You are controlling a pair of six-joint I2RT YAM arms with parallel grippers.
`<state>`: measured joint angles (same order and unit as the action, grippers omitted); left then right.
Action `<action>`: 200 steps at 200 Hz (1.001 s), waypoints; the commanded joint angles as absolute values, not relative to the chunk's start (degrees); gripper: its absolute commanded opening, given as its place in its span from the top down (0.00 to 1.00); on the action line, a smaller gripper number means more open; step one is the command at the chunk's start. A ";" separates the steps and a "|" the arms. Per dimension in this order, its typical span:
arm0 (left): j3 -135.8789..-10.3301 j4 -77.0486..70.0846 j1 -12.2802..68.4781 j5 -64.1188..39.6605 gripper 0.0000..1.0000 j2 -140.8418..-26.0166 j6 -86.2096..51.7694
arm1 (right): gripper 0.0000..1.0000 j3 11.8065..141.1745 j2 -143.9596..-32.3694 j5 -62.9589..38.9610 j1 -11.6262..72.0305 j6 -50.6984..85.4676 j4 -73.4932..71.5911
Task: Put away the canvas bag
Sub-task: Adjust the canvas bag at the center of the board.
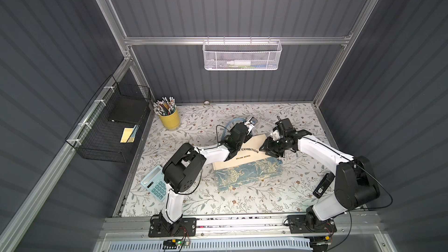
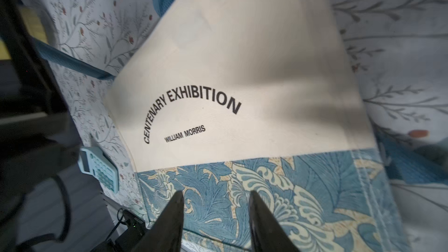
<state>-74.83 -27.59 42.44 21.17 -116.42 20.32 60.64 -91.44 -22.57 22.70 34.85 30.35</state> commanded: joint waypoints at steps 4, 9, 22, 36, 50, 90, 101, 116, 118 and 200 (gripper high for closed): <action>-84.07 -16.53 39.67 19.07 0.66 -122.65 17.69 | 0.56 61.16 -95.47 -17.33 23.38 32.66 28.73; -86.18 -14.51 38.96 18.55 0.66 -124.02 17.03 | 0.56 61.25 -96.01 -16.71 23.38 32.77 28.53; -90.64 -9.64 37.43 17.10 0.69 -126.68 15.12 | 0.57 61.06 -97.38 -15.85 23.38 32.87 27.98; -89.67 -8.87 36.92 15.52 0.70 -125.78 14.17 | 0.57 60.50 -98.20 -15.56 23.38 33.20 27.27; -85.23 -9.63 37.00 13.99 0.70 -121.69 12.72 | 0.57 59.41 -98.51 -15.38 23.46 33.82 26.67; -73.74 -1.98 39.14 8.36 0.72 -105.76 2.02 | 0.57 54.45 -98.22 -20.00 24.25 41.62 21.85; -70.23 0.48 41.35 7.24 0.73 -101.51 -0.01 | 0.58 52.30 -97.78 -22.15 25.28 45.77 18.83; -69.66 5.65 44.01 3.99 0.73 -97.93 -2.68 | 0.57 50.54 -97.73 -23.43 27.44 52.32 15.37; -69.91 6.57 44.20 3.28 0.73 -97.72 -3.04 | 0.57 50.32 -97.78 -23.52 27.73 53.36 14.98; -60.87 17.68 46.28 -6.20 0.81 -85.13 -19.54 | 0.57 53.27 -96.26 -18.19 32.63 68.80 9.38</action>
